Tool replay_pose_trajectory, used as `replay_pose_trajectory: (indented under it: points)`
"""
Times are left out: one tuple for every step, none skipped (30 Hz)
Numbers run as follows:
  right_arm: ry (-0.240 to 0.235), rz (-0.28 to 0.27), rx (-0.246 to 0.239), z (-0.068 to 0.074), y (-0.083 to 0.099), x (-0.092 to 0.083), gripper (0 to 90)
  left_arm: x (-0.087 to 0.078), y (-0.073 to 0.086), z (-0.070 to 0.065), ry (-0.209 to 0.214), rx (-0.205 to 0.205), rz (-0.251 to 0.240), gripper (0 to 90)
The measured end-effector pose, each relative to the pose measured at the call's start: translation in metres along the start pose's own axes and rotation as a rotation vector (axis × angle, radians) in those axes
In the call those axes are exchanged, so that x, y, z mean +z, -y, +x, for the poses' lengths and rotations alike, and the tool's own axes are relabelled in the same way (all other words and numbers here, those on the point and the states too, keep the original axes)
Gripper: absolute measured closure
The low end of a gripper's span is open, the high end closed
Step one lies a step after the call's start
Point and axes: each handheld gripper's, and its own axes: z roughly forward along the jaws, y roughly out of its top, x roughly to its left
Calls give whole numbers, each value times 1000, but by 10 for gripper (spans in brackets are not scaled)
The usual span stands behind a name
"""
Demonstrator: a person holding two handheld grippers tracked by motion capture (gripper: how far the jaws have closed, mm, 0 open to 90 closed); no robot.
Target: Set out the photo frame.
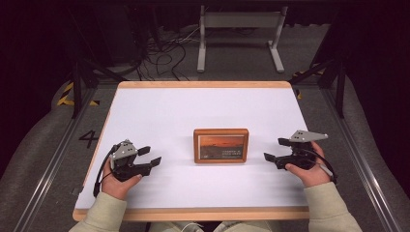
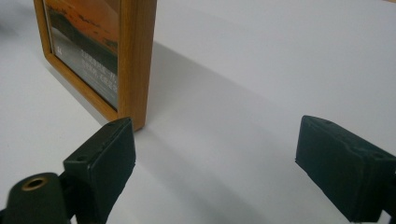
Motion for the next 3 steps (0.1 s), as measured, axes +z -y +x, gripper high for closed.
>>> replay_pose_trajectory:
  points:
    - [-2,-2,-3,1,0,1,124,0,0,0,0,-5,1,379]
    - [-2,-3,-7,1,0,1,123,0,1,0,-2,-5,2,379]
    - [-1,-4,-13,2,0,3,123,0,1,0,-2,-5,2,377]
